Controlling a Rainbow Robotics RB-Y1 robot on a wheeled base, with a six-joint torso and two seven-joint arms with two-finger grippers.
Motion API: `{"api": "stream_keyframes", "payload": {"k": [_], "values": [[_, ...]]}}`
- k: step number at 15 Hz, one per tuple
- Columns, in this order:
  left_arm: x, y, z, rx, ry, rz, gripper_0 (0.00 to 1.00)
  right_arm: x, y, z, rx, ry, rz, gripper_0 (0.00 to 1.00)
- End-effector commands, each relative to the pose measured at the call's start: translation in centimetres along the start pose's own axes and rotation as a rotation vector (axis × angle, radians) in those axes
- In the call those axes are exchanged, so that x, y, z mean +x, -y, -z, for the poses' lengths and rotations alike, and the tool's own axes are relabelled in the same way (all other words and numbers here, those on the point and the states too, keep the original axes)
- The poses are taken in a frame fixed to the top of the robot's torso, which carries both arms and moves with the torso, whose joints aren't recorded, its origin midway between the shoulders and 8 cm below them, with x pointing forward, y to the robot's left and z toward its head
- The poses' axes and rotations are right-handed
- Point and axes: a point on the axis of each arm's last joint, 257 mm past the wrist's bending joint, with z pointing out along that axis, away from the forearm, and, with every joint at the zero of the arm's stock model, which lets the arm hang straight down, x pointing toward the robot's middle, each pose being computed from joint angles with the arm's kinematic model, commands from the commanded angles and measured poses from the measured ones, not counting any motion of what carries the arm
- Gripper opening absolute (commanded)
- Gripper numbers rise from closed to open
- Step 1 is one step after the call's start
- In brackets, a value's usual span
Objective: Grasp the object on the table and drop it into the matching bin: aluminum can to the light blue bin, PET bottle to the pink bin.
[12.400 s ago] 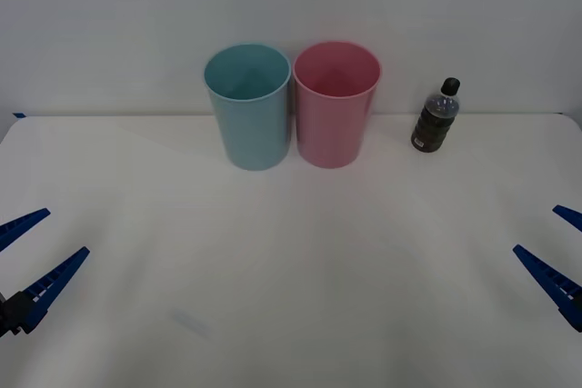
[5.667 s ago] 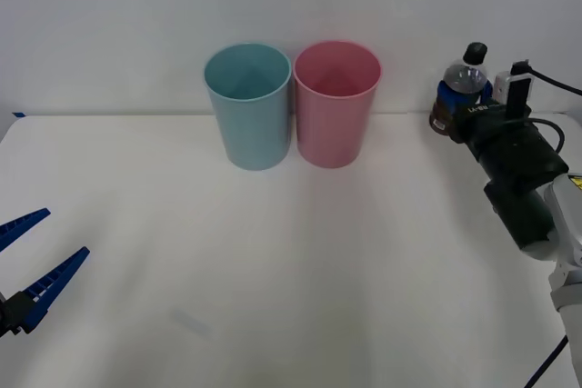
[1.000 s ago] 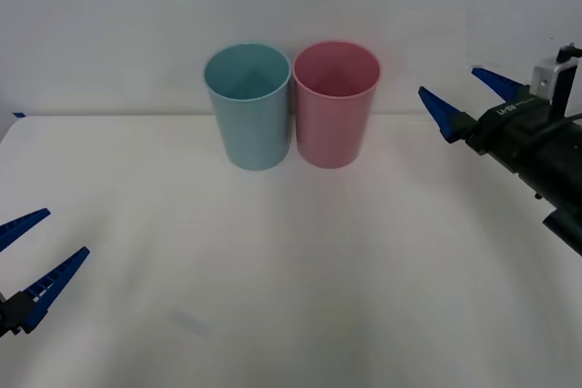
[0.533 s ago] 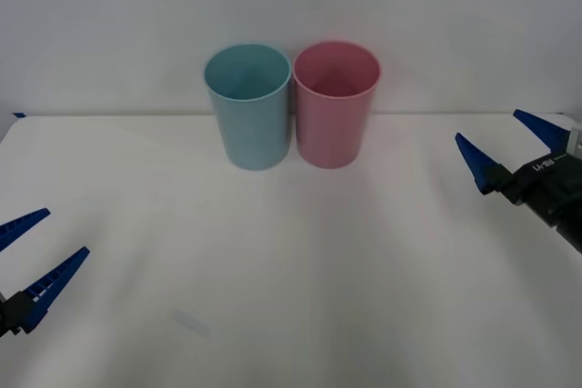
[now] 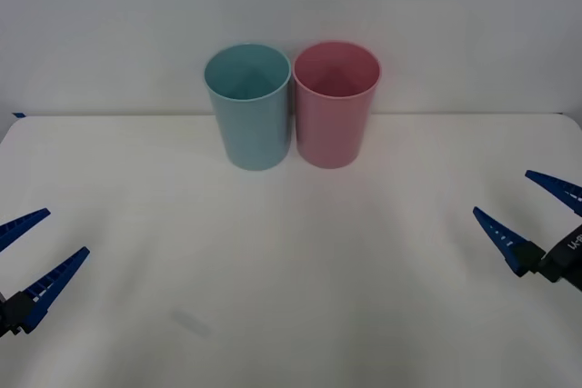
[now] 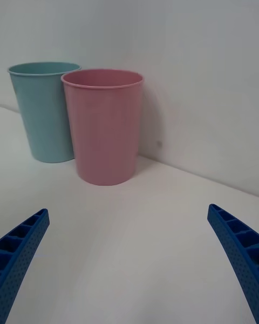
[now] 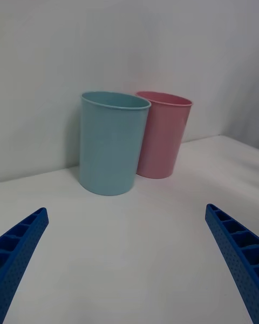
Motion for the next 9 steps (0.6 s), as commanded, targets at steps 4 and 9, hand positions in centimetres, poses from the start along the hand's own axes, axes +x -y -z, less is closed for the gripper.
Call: {"api": "stream_keyframes", "payload": {"k": [4, 9], "values": [[0.0, 0.0, 0.0, 0.0, 0.0, 0.0, 1.0, 1.1, -2.4, 5.3, -0.054, -0.013, -0.057, 1.0], [0.0, 0.0, 0.0, 0.0, 0.0, 0.0, 1.0, 2.4, -3.3, 6.7, -0.058, -0.037, -0.078, 1.0]]}}
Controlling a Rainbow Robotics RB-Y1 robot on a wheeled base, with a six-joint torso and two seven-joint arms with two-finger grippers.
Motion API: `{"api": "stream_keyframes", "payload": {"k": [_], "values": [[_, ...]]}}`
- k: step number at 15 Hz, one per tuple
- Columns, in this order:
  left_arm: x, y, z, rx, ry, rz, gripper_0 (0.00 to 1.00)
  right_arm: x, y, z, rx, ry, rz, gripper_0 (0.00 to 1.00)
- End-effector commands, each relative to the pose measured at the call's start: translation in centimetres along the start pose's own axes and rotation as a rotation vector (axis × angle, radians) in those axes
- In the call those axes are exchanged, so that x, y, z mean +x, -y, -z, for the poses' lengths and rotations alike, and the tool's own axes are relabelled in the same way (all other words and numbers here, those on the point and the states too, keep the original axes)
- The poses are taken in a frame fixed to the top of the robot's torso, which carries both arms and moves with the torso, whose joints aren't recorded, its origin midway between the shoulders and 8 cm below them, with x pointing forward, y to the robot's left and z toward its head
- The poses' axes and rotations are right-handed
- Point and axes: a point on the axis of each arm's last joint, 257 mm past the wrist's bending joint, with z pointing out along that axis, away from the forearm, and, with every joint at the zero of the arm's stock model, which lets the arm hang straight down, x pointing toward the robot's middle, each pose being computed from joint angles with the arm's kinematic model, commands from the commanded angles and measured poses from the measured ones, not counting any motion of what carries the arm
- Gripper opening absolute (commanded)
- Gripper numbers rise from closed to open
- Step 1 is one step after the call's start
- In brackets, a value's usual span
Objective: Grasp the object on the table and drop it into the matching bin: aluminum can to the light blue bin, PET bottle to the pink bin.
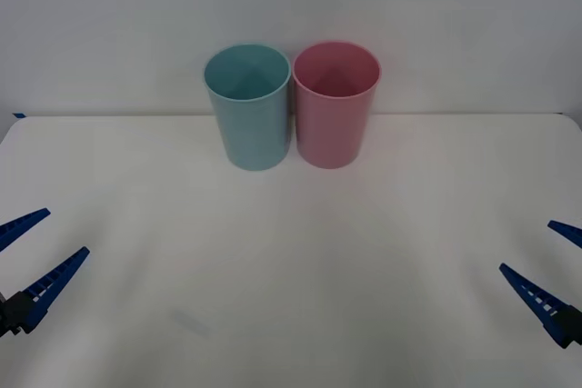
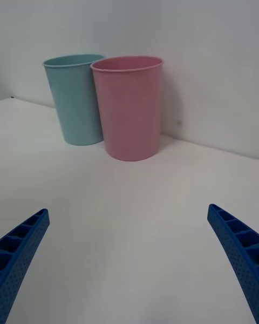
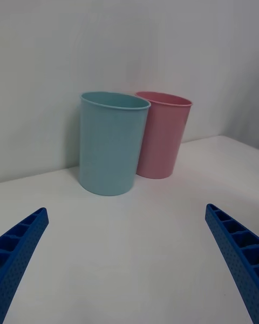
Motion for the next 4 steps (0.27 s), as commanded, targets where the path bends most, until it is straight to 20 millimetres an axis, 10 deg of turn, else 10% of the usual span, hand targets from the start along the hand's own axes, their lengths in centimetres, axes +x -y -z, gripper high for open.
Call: {"api": "stream_keyframes", "payload": {"k": [1, 4], "values": [[0.0, 0.0, 0.0, 0.0, 0.0, 0.0, 1.0, 0.67, -0.36, 0.13, -0.003, -0.017, -0.002, 1.0], [0.0, 0.0, 0.0, 0.0, 0.0, 0.0, 1.0, 0.67, -0.36, 0.13, -0.003, -0.017, -0.002, 1.0]]}}
